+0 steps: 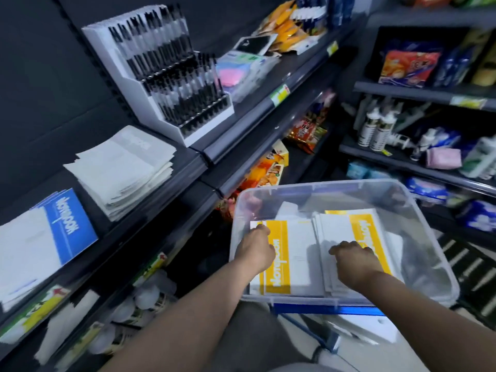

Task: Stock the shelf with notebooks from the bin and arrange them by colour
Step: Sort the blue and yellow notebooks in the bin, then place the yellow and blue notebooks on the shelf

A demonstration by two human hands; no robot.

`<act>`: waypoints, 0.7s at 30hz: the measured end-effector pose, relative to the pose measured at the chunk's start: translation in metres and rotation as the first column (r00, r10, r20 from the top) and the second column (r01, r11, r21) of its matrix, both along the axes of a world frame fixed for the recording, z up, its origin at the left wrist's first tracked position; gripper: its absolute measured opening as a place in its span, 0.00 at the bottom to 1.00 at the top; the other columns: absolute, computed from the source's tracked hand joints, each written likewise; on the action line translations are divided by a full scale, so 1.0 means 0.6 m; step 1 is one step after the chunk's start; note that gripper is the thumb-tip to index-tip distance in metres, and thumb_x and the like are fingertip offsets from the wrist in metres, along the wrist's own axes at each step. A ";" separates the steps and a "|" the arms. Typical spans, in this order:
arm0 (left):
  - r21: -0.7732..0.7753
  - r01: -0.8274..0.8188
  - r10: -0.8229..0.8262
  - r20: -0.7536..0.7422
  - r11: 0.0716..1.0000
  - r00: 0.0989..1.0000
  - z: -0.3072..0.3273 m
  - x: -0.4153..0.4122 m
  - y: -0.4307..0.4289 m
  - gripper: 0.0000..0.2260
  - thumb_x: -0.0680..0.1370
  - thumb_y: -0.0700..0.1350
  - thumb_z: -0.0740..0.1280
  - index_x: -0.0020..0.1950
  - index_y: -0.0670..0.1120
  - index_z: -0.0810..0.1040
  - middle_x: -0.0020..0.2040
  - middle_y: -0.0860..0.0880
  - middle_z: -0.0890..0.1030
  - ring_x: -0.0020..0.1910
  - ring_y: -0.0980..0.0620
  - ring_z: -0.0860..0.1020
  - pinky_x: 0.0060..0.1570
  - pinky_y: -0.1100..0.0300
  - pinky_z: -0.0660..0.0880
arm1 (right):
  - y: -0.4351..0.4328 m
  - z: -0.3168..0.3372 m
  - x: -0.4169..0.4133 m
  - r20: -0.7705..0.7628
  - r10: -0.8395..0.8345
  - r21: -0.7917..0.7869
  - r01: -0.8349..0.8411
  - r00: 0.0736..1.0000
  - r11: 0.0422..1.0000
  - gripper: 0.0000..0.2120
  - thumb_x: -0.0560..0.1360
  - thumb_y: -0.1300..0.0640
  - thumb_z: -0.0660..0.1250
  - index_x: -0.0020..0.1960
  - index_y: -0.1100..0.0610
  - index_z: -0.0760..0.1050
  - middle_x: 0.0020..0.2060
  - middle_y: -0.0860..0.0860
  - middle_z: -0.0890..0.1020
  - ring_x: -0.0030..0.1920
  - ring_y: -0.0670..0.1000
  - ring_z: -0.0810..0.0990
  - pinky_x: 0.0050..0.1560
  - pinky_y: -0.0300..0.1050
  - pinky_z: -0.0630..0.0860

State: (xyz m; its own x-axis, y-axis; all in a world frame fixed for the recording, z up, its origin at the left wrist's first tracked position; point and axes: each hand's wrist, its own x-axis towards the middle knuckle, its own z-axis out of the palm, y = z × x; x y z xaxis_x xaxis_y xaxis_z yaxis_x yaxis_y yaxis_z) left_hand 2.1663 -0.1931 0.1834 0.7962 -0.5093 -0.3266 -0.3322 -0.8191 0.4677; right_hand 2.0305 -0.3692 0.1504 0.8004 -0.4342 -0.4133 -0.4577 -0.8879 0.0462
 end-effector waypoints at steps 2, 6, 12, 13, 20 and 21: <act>0.078 0.035 -0.029 -0.083 0.996 0.996 -0.033 -0.004 -0.022 0.19 0.78 0.41 0.63 0.70 0.45 0.70 0.66 0.46 0.76 0.65 0.45 0.74 0.59 0.57 0.73 | -0.032 -0.010 -0.025 -0.020 -0.070 0.005 0.070 0.997 0.998 0.22 0.75 0.59 0.56 0.69 0.51 0.66 0.65 0.51 0.70 0.67 0.53 0.67 0.63 0.49 0.68; 0.097 0.078 -0.056 -0.212 0.992 0.976 -0.081 -0.024 -0.088 0.19 0.77 0.41 0.63 0.68 0.43 0.72 0.65 0.44 0.76 0.64 0.44 0.75 0.61 0.55 0.74 | -0.091 -0.030 -0.061 -0.062 -0.187 0.067 0.191 0.980 0.979 0.26 0.75 0.58 0.55 0.73 0.53 0.57 0.69 0.54 0.65 0.69 0.56 0.64 0.67 0.50 0.67; 0.096 -0.058 0.088 -0.347 0.994 0.934 -0.112 -0.073 -0.196 0.13 0.76 0.39 0.62 0.60 0.38 0.73 0.60 0.39 0.77 0.57 0.40 0.78 0.48 0.55 0.75 | -0.128 -0.049 -0.076 -0.106 -0.235 0.249 0.255 0.966 0.934 0.30 0.76 0.61 0.55 0.76 0.54 0.50 0.73 0.59 0.57 0.71 0.59 0.64 0.70 0.51 0.65; 0.109 -0.099 0.131 -0.342 0.989 0.930 -0.113 -0.077 -0.208 0.14 0.76 0.39 0.61 0.61 0.38 0.72 0.60 0.40 0.76 0.57 0.40 0.77 0.47 0.55 0.75 | -0.132 -0.048 -0.075 -0.099 -0.230 0.261 0.248 0.968 0.933 0.30 0.76 0.61 0.55 0.76 0.55 0.50 0.73 0.60 0.57 0.70 0.60 0.66 0.69 0.51 0.66; 0.106 -0.306 0.322 -0.405 0.946 0.856 -0.134 -0.076 -0.247 0.23 0.66 0.43 0.67 0.61 0.41 0.75 0.59 0.42 0.79 0.54 0.43 0.81 0.52 0.53 0.80 | -0.140 -0.037 -0.070 -0.080 -0.216 0.285 0.230 0.973 0.930 0.29 0.75 0.61 0.56 0.76 0.54 0.53 0.72 0.56 0.60 0.67 0.60 0.70 0.66 0.50 0.67; 0.088 -0.328 0.334 -0.411 0.941 0.848 -0.144 -0.073 -0.247 0.24 0.63 0.44 0.67 0.59 0.42 0.76 0.57 0.43 0.81 0.51 0.43 0.82 0.50 0.52 0.81 | -0.138 -0.036 -0.070 -0.076 -0.214 0.298 0.227 0.974 0.927 0.30 0.75 0.61 0.56 0.76 0.54 0.53 0.72 0.56 0.60 0.67 0.60 0.70 0.66 0.50 0.67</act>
